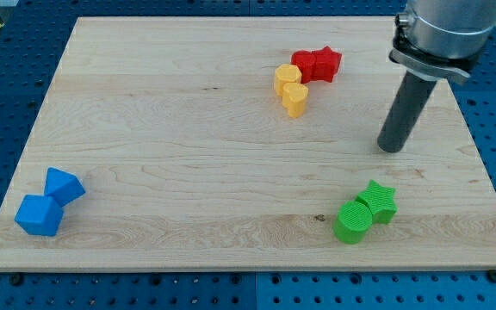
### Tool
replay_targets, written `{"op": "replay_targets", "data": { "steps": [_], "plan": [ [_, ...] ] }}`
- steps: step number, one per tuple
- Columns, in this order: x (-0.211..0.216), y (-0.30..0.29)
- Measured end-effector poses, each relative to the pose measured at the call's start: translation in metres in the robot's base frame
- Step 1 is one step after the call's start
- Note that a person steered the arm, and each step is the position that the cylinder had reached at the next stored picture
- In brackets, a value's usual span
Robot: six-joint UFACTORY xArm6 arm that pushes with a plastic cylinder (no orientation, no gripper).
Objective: Move your arm to the bottom right
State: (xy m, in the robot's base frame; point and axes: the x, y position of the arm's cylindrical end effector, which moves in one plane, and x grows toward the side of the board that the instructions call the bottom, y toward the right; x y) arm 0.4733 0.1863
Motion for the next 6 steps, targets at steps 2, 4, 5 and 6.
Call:
{"op": "replay_targets", "data": {
  "steps": [2, 4, 5, 6],
  "plan": [
    [0.036, 0.003],
    [0.063, 0.017],
    [0.076, 0.03],
    [0.099, 0.037]
  ]
}}
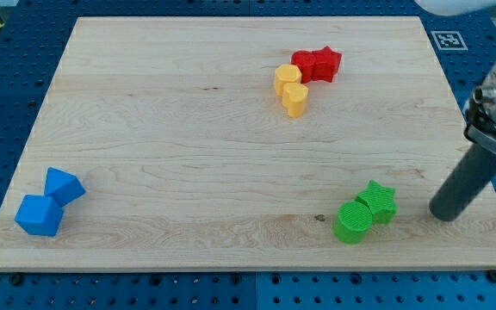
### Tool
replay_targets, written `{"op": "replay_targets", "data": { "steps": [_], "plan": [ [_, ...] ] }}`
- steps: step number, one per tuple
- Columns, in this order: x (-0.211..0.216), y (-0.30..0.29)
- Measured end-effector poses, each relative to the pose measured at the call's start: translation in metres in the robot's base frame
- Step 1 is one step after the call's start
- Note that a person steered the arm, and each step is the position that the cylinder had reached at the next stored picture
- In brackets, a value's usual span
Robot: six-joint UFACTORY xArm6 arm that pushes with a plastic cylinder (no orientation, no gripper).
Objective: Move your arm to the bottom right
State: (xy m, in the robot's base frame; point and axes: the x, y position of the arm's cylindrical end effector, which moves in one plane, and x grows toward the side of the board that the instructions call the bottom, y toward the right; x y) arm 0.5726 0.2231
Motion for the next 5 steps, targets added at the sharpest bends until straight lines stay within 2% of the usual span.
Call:
{"op": "replay_targets", "data": {
  "steps": [2, 5],
  "plan": [
    [0.036, 0.0],
    [0.04, -0.004]
  ]
}}
